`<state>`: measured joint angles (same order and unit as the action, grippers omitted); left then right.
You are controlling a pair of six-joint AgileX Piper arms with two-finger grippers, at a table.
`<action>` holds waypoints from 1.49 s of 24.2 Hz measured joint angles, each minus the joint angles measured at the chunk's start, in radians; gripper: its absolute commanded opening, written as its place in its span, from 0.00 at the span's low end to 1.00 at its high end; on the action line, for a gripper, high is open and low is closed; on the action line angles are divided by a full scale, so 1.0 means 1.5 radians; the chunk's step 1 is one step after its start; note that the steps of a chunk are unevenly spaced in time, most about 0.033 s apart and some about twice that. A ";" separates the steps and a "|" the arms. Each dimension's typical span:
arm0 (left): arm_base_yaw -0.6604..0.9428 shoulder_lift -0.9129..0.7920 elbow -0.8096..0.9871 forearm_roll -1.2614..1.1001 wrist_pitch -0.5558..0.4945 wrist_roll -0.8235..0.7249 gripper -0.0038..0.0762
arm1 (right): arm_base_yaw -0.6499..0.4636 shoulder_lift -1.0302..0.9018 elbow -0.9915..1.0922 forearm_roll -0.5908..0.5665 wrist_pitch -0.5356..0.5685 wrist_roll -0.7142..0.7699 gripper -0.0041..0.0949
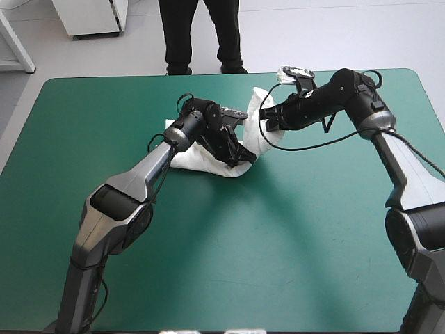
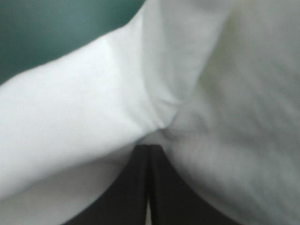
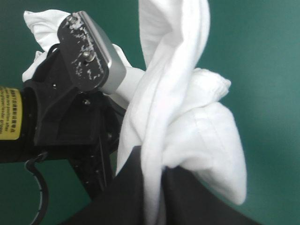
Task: Fold the cloth
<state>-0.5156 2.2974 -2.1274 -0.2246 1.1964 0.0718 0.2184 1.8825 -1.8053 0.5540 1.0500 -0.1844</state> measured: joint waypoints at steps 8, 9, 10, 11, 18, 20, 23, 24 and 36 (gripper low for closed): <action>0.025 -0.216 0.152 0.150 0.020 -0.065 0.04 | 0.001 0.000 0.000 -0.001 -0.007 -0.002 0.02; 0.027 -0.256 0.196 0.161 0.021 -0.072 0.04 | 0.002 0.000 0.000 -0.001 -0.009 -0.002 0.02; 0.028 -0.283 0.226 0.170 0.021 -0.077 0.04 | 0.005 0.000 0.000 -0.001 -0.012 -0.004 0.02; 0.028 -0.318 0.266 0.182 0.022 -0.083 0.04 | 0.009 0.000 0.000 -0.001 -0.016 -0.006 0.02; 0.031 -0.595 0.535 0.199 0.024 -0.136 0.04 | 0.076 0.000 0.000 -0.002 -0.077 -0.025 0.02; 0.031 -0.670 0.590 0.199 0.024 -0.158 0.04 | 0.097 0.001 0.000 -0.001 -0.098 -0.025 0.02; 0.031 -0.847 0.665 0.198 0.008 -0.173 0.04 | 0.144 0.029 -0.001 0.001 -0.156 -0.027 0.02; 0.031 -0.879 0.670 0.198 0.002 -0.173 0.04 | 0.151 0.036 -0.001 0.002 -0.167 -0.027 0.02; 0.031 -1.015 0.673 0.175 0.034 -0.207 0.04 | 0.248 0.177 -0.041 0.067 -0.242 -0.049 0.59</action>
<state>-0.4697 0.7747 -1.1179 0.0384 1.2474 -0.2390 0.5900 2.1484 -1.8672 0.6551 0.6865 -0.2576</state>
